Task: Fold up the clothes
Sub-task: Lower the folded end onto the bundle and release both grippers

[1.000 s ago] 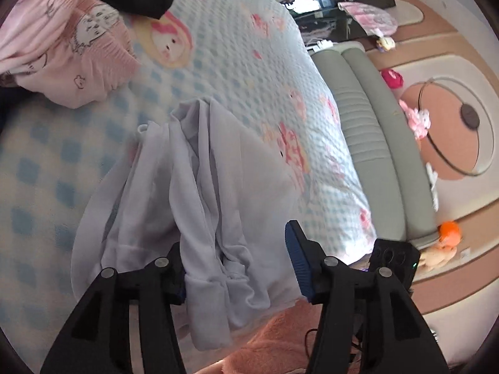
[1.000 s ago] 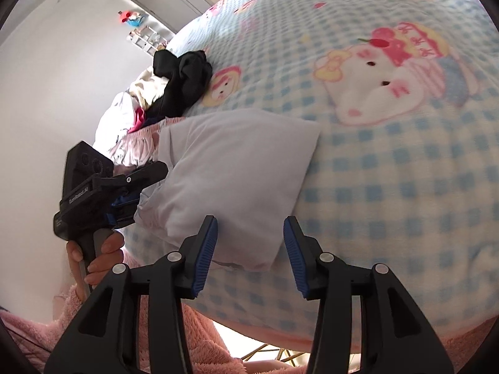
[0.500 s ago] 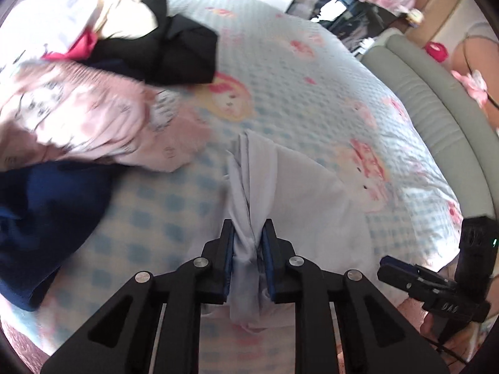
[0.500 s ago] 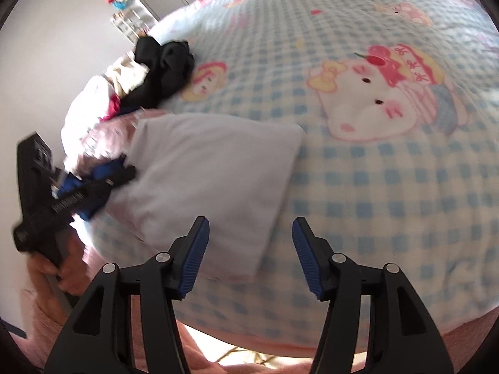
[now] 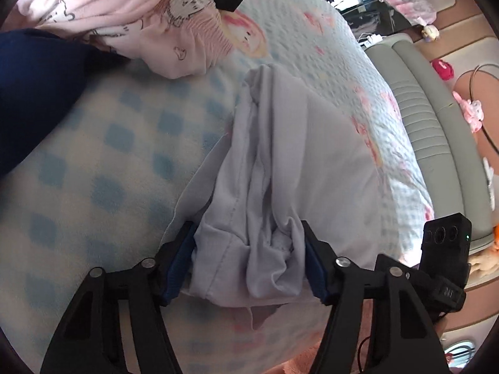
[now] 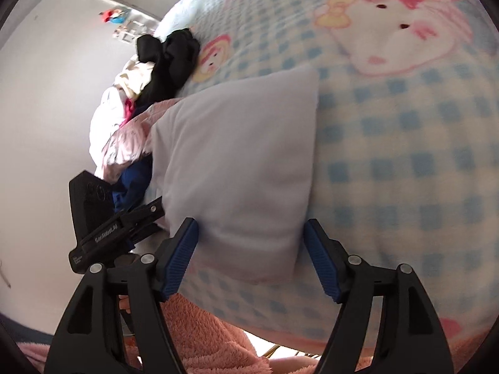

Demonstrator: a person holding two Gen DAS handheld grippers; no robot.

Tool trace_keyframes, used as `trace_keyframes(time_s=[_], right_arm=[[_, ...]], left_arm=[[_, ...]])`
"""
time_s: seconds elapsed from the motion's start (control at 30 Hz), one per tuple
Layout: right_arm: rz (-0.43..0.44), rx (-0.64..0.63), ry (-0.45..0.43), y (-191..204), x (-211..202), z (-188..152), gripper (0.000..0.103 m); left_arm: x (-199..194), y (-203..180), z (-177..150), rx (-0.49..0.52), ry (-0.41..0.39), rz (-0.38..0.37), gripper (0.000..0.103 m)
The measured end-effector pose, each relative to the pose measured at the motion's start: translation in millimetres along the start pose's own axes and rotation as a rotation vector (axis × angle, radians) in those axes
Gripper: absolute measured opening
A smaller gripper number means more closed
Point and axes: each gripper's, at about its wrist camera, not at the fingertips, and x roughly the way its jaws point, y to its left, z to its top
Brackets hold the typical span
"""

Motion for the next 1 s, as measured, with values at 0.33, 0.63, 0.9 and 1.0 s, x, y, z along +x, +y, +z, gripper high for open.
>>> trace_keyframes(time_s=[0.33,0.63,0.9,1.0], right_arm=[[-0.06,-0.079,-0.216,18.9,-64.9,-1.7,0.044],[-0.296,0.039,-0.184,-38.5,-89.8,-14.9,0.045],[-0.223,-0.138,-0.187,15.4,-76.4,-1.1,0.047],[-0.256,-0.147,-0.109,15.5,-48.0,-6.2,0.055]], left_arm=[[-14.0,-51.6,-6.1,0.075,-0.03,-0.119,0.039],[-21.9,-44.2,-4.7,0.124,-0.005,0.004,0.058],[-29.8,-77.5,3.6,0.212,-0.083,-0.055,0.056],[-13.2,-64.6,-0.7,0.172,-0.053,0.005,0.045]])
